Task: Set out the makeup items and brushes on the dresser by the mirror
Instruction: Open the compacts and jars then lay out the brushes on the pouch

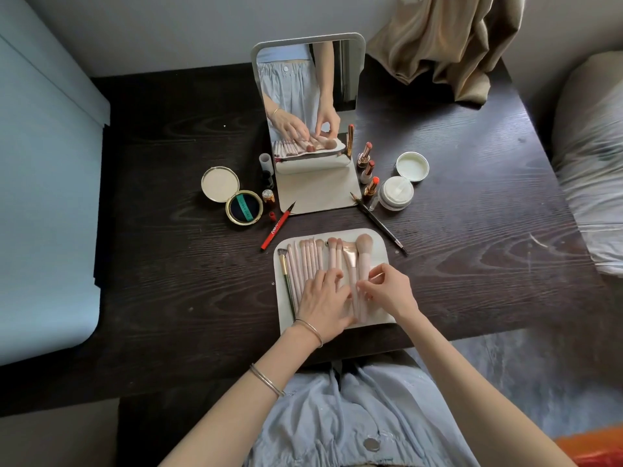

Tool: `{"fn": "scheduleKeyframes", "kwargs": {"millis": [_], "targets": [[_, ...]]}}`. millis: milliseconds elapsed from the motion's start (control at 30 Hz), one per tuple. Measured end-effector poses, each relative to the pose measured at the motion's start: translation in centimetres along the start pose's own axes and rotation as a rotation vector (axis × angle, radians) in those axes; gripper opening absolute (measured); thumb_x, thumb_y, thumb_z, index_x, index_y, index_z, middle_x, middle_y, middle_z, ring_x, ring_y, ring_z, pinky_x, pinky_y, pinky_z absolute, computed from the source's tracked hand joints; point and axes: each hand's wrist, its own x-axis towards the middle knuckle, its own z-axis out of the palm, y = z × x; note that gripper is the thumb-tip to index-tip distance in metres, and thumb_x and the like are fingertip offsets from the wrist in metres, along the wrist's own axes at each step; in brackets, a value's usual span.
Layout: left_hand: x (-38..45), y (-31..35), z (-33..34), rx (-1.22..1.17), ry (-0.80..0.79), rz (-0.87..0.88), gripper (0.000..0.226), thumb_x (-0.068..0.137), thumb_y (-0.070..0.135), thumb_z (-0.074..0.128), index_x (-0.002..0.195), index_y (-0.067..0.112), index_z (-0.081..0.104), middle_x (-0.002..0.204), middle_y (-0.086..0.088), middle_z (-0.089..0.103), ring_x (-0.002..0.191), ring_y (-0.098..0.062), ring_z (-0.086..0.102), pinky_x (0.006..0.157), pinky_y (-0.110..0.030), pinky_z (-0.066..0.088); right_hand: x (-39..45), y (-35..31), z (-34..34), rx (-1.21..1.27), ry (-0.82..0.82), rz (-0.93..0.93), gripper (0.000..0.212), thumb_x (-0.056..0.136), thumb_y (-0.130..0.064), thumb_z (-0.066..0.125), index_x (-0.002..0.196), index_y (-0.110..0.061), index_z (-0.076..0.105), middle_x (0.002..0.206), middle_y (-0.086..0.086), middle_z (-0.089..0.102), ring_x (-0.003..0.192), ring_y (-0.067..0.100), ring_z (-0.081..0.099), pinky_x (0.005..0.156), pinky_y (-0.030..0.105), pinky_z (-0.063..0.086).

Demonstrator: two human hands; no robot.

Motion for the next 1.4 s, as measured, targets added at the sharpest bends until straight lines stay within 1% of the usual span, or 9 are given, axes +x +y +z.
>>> {"fn": "scheduleKeyframes", "kwargs": {"millis": [200, 600, 767, 867, 967, 1033, 1167, 1333, 1400], "targets": [[-0.9, -1.5, 0.0, 0.015, -0.104, 0.048, 0.061, 0.071, 0.045, 0.072, 0.123, 0.023, 0.049, 0.141, -0.003, 0.03, 0.126, -0.022, 0.03, 0.104, -0.032, 0.028, 0.2, 0.3, -0.2, 0.009, 0.021, -0.016, 0.02, 0.078, -0.022, 0.071, 0.087, -0.012, 0.057, 0.08, 0.006, 0.068, 0.077, 0.018, 0.065, 0.071, 0.03, 0.051], [-0.9, -0.8, 1.0, 0.023, 0.043, 0.018, 0.057, 0.07, 0.05, 0.07, 0.116, 0.021, 0.055, 0.123, -0.002, 0.048, 0.116, -0.024, 0.042, 0.091, -0.035, 0.034, 0.0, 0.0, -0.3, 0.027, 0.006, 0.032, 0.019, 0.079, -0.022, 0.069, 0.087, -0.013, 0.055, 0.078, 0.005, 0.069, 0.08, 0.021, 0.067, 0.077, 0.039, 0.055], [-1.1, -0.9, 1.1, 0.017, 0.056, 0.011, 0.057, 0.066, 0.05, 0.073, 0.113, 0.022, 0.057, 0.118, -0.002, 0.053, 0.112, -0.025, 0.047, 0.087, -0.036, 0.039, -0.6, -0.2, -0.3, -0.051, 0.013, -0.012, 0.029, 0.081, -0.028, 0.069, 0.096, -0.011, 0.052, 0.083, 0.003, 0.064, 0.078, 0.02, 0.063, 0.075, 0.036, 0.052], [-1.3, -1.4, 1.3, -0.007, 0.228, 0.003, 0.037, 0.071, 0.046, 0.066, 0.097, 0.02, 0.062, 0.103, -0.002, 0.059, 0.096, -0.022, 0.057, 0.076, -0.034, 0.047, -1.5, -0.7, -0.1, -0.217, 0.136, -0.142, 0.024, 0.086, -0.031, 0.064, 0.096, -0.014, 0.051, 0.085, -0.005, 0.051, 0.078, 0.014, 0.052, 0.069, 0.028, 0.037], [-0.9, -1.8, 0.7, -0.013, 0.39, -0.16, 0.011, 0.077, 0.027, 0.061, 0.081, 0.017, 0.063, 0.086, -0.001, 0.059, 0.08, -0.02, 0.057, 0.066, -0.031, 0.048, -2.4, -1.8, 0.6, -0.325, 0.134, -0.268, 0.012, 0.089, -0.028, 0.059, 0.088, -0.017, 0.055, 0.077, -0.009, 0.049, 0.073, 0.012, 0.05, 0.065, 0.027, 0.035], [-0.5, -2.2, 0.1, 0.01, 0.355, -0.29, 0.005, 0.078, 0.02, 0.064, 0.082, 0.016, 0.064, 0.084, -0.002, 0.059, 0.079, -0.021, 0.058, 0.065, -0.033, 0.048, -2.7, -2.6, 1.5, -0.397, 0.063, -0.291, 0.012, 0.09, -0.029, 0.056, 0.088, -0.017, 0.058, 0.076, -0.007, 0.054, 0.071, 0.015, 0.054, 0.062, 0.029, 0.039], [0.6, -2.3, -0.7, -0.029, 0.132, -0.381, 0.019, 0.094, 0.029, 0.045, 0.102, 0.018, 0.059, 0.101, 0.001, 0.062, 0.097, -0.018, 0.056, 0.083, -0.031, 0.045, -2.4, -3.9, 3.3, -0.519, -0.006, -0.234, 0.018, 0.091, -0.027, 0.05, 0.095, -0.012, 0.057, 0.088, 0.003, 0.065, 0.077, 0.025, 0.061, 0.063, 0.032, 0.044], [1.3, -1.4, -1.4, -0.085, 0.073, -0.39, 0.018, 0.094, 0.028, 0.044, 0.101, 0.014, 0.053, 0.1, -0.005, 0.062, 0.09, -0.025, 0.06, 0.071, -0.032, 0.042, -2.1, -5.0, 4.0, -0.517, 0.023, -0.176, 0.028, 0.09, -0.012, 0.042, 0.117, -0.006, 0.045, 0.105, 0.012, 0.059, 0.089, 0.035, 0.059, 0.064, 0.033, 0.034], [1.4, -1.0, -1.5, -0.106, 0.043, -0.398, 0.021, 0.096, 0.028, 0.04, 0.105, 0.014, 0.052, 0.101, -0.006, 0.062, 0.091, -0.028, 0.06, 0.069, -0.033, 0.042, -2.0, -5.1, 3.9, -0.503, 0.025, -0.158, 0.025, 0.091, -0.011, 0.04, 0.115, -0.005, 0.044, 0.105, 0.013, 0.06, 0.09, 0.036, 0.059, 0.065, 0.033, 0.034]]}}
